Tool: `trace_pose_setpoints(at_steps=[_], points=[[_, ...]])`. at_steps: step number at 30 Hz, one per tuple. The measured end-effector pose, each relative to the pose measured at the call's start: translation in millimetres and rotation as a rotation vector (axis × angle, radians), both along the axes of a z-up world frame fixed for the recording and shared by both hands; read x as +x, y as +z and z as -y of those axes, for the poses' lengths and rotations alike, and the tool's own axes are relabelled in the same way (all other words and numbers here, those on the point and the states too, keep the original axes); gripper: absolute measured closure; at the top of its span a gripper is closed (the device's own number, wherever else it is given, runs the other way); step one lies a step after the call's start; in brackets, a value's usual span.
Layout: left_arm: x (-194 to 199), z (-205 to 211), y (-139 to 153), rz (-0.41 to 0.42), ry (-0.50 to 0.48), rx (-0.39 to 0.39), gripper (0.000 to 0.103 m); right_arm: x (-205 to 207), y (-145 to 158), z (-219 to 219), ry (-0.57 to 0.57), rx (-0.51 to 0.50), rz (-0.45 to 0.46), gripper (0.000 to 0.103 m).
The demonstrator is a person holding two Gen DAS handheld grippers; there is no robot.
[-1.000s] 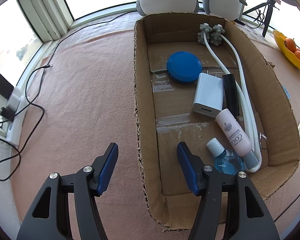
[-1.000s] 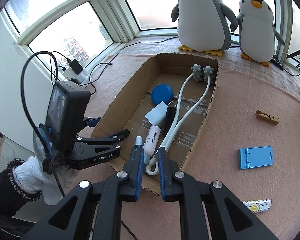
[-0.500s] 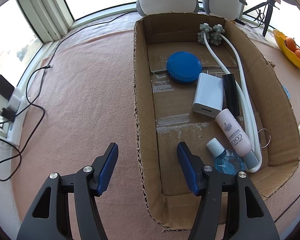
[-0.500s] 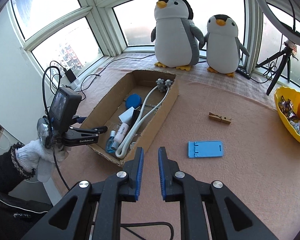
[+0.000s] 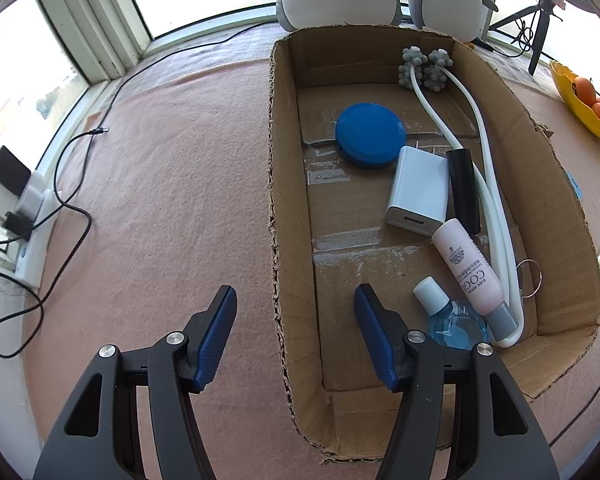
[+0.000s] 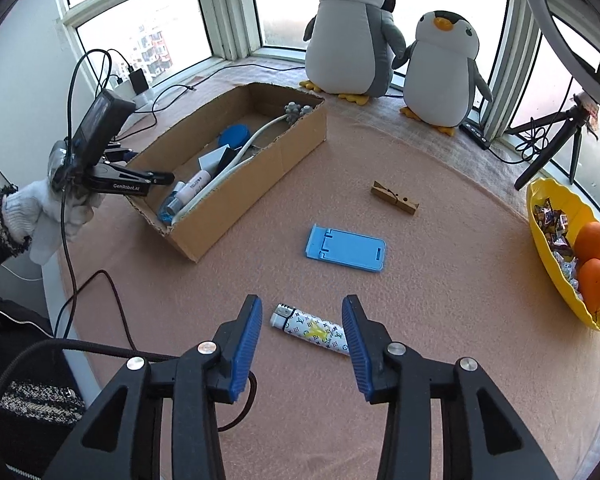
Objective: Organize rigid objects
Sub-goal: 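Withdraw the right tool and lower it over the patterned lighter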
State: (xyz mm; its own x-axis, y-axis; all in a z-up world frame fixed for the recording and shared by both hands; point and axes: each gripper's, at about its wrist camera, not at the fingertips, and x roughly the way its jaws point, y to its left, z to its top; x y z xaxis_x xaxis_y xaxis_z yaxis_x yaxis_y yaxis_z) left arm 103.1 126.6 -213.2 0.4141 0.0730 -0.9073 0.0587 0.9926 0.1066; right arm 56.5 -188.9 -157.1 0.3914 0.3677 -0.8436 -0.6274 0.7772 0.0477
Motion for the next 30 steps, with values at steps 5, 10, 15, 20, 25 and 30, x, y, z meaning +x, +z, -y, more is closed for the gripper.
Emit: trace_pose_setpoints(at_steps=[5, 10, 15, 20, 25, 30], points=[[-0.2, -1.0, 0.1, -0.003, 0.005, -0.001, 0.042, 4.0, -15.7, 2.0, 0.047, -0.086, -0.012, 0.065], [0.2, -0.3, 0.1, -0.006, 0.011, 0.001, 0.042, 4.0, -37.6, -6.7, 0.133, -0.184, -0.029, 0.065], [0.3, -0.5, 0.5, -0.011, 0.016, -0.002, 0.042, 9.2, -57.1, -17.3, 0.186, -0.246, -0.037, 0.065], [0.9, -1.2, 0.3, -0.015, 0.023, -0.007, 0.042, 13.6, -63.9, -23.5, 0.225, -0.285, -0.033, 0.065], [0.8, -2.8, 0.5, -0.02, 0.029, -0.016, 0.042, 12.9, -71.8, -31.8, 0.267, -0.322, -0.043, 0.065], [0.6, -3.0, 0.3, -0.021, 0.029, -0.015, 0.042, 12.0, -81.4, -41.1, 0.299, -0.372, -0.03, 0.065]])
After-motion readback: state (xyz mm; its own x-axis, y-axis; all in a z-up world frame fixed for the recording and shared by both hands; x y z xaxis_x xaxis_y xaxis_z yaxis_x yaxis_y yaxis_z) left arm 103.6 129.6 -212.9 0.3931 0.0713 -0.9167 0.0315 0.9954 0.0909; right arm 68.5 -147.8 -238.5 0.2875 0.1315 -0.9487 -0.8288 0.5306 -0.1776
